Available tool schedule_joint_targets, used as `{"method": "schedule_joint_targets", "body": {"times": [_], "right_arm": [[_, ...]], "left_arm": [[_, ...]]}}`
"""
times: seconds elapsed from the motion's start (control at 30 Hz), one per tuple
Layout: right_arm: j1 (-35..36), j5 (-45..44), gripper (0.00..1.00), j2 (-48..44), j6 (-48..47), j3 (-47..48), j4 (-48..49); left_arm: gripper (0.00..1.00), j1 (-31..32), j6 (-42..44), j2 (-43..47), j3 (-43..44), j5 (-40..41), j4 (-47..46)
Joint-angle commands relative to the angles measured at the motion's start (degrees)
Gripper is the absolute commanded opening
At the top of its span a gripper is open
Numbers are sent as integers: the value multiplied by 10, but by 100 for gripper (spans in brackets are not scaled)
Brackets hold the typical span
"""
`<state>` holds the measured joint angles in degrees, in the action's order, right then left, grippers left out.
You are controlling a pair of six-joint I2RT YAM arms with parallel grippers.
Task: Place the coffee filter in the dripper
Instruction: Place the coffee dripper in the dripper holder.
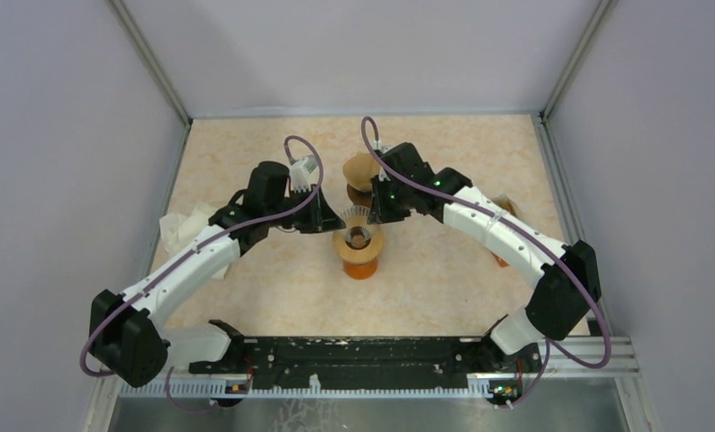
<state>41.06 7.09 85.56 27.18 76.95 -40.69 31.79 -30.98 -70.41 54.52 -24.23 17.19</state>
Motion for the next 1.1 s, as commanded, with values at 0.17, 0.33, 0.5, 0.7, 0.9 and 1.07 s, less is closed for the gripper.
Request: {"method": "schedule_joint_targets", "body": {"times": [0.17,0.33,0.5,0.7,0.9,1.07], "right_arm": [[17,-45,0,8,-24,-17,-36],[26,-53,0,15,-26,-19,-40],[41,-73,0,22,-31,-19,-44],[55,-88,0,23,-35,-37,-40],[63,-95,0,20,-37,-75,-20],[65,-95,0,14,-35,-103,-4]], "left_arm": [[14,4,27,-16,17,23,29],[8,10,31,-19,14,27,43],[7,15,31,-16,1,35,49],[6,33,28,-9,-15,56,49],[5,55,27,-8,-17,81,56],[5,71,29,-12,-14,97,59]]}}
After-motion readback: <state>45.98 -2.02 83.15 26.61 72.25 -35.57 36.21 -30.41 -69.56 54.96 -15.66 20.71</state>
